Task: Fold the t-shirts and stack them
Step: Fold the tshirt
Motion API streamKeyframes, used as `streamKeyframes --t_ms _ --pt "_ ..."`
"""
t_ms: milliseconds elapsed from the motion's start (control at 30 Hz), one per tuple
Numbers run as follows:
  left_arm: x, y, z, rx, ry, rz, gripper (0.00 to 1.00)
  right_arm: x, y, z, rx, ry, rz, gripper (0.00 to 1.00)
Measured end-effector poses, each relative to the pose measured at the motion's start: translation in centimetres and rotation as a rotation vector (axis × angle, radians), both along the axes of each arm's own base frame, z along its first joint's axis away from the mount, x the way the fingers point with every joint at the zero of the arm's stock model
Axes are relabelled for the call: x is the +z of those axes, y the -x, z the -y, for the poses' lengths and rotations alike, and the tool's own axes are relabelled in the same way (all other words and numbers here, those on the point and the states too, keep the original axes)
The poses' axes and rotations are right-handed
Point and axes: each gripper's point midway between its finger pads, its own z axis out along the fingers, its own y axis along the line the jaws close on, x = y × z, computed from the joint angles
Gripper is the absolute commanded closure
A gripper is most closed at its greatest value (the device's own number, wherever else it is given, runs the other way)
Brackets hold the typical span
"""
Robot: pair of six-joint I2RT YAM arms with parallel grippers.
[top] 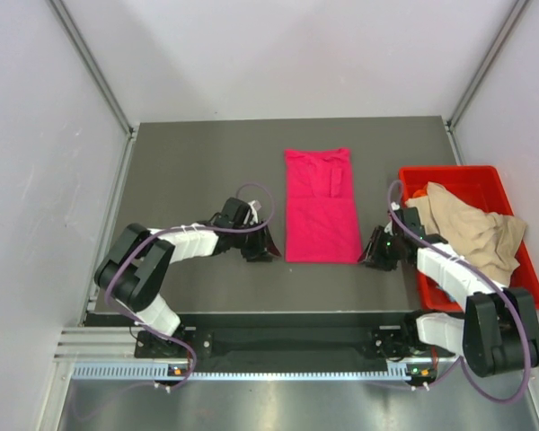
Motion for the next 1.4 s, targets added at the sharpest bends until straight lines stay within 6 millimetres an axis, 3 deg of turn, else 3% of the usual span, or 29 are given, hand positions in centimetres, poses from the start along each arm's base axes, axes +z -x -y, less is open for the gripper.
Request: streamKeyframes --t_ms 433,1067,1400 --pt "0.1 0.9 2.8 0.077 0.062 -0.027 0.51 -0.8 0.0 0.0 -0.222 -0.069 -0.019 0.65" --pt "-0.2 0.0 2.9 0.197 0.070 -0.007 0.57 -0.8 -1.6 0.4 -0.348 -0.110 0.056 0.67" --pt "-0.1 0.1 3.2 0.217 0.046 0.023 0.54 -0.8 -1.8 0.3 -0.364 -0.122 0.072 0.66"
